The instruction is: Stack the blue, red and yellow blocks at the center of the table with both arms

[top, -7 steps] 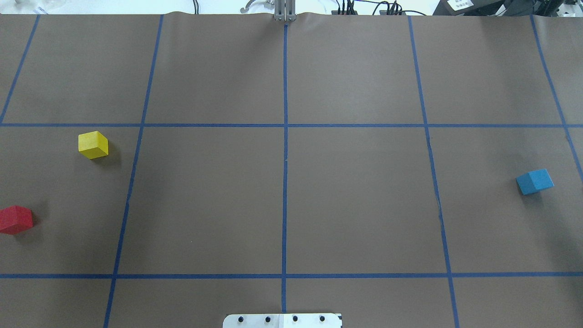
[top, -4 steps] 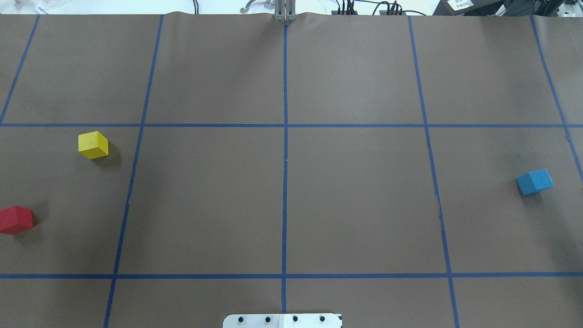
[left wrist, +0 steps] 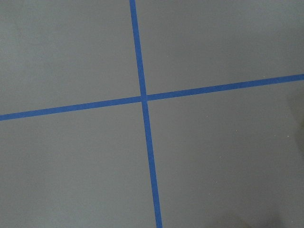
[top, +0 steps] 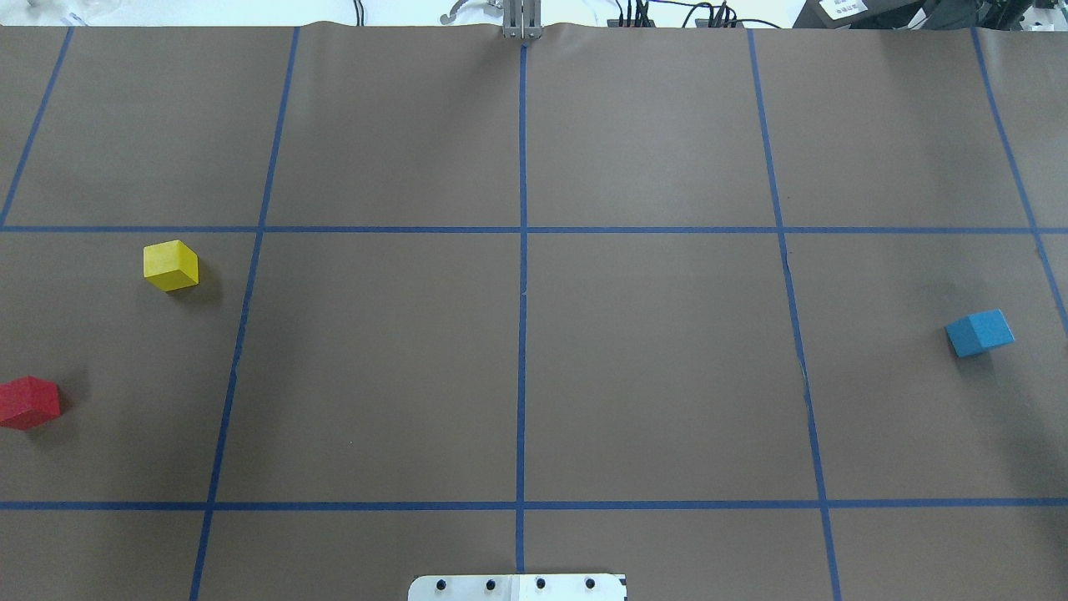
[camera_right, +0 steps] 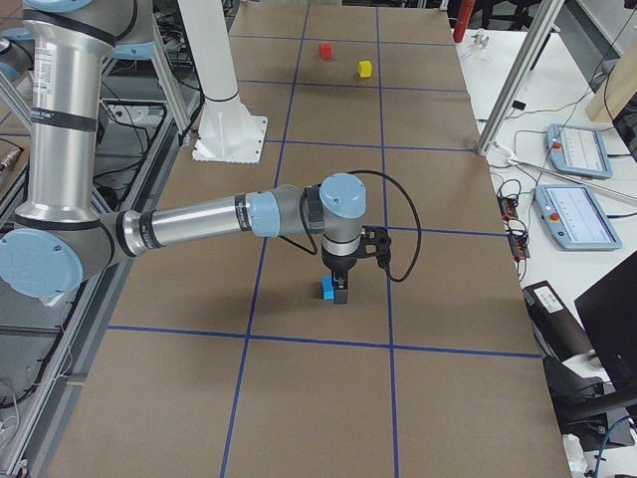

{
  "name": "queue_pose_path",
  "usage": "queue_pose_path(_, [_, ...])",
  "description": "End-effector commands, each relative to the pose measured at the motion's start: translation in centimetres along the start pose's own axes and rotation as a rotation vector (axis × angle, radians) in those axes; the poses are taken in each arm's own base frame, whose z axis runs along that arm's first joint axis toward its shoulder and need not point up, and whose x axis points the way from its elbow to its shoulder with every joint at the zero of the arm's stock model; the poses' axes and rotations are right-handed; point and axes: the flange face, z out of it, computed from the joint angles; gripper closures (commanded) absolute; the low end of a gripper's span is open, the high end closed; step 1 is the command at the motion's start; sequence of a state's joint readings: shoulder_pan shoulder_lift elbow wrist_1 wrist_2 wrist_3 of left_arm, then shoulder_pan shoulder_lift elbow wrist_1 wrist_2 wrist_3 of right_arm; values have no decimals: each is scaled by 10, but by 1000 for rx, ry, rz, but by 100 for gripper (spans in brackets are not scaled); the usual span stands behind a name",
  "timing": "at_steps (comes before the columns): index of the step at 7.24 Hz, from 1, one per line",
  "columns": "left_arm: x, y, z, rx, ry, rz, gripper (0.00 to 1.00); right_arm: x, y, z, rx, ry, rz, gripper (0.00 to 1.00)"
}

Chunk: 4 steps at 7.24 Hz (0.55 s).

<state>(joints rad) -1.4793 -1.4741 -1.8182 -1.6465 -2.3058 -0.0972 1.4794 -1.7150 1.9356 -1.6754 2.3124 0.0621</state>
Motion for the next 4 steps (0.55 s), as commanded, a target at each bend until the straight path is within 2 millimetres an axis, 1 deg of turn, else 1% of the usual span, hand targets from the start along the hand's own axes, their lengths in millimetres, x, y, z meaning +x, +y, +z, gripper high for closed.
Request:
queue_pose_path(1, [6, 2, 1, -10, 68, -5, 0, -6, -3, 6, 39, -33, -52, 0])
queue_pose_path(2, [6, 2, 2, -13, 76, -9, 0, -8, -3, 33, -6, -120, -58, 0])
queue_pose_path(3, [6, 2, 2, -12, 76, -8, 0, -29, -6, 61, -59, -125, -83, 0])
queue_pose_path(4, [6, 2, 2, -10, 76, -5, 0, -53, -18, 86, -74, -74, -73, 0])
